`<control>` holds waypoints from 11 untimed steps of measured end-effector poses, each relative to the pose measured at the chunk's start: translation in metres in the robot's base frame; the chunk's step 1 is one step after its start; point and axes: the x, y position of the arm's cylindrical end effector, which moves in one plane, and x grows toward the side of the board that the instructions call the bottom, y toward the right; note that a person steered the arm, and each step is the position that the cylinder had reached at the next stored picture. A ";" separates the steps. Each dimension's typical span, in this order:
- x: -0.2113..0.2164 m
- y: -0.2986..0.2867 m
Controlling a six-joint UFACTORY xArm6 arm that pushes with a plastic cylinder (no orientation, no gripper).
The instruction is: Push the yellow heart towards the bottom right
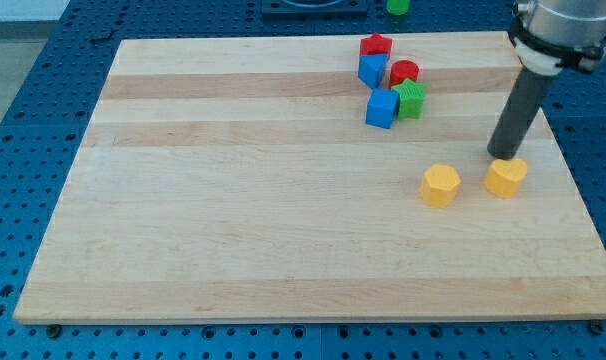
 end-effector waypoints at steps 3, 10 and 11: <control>0.066 -0.039; 0.118 0.004; 0.100 0.008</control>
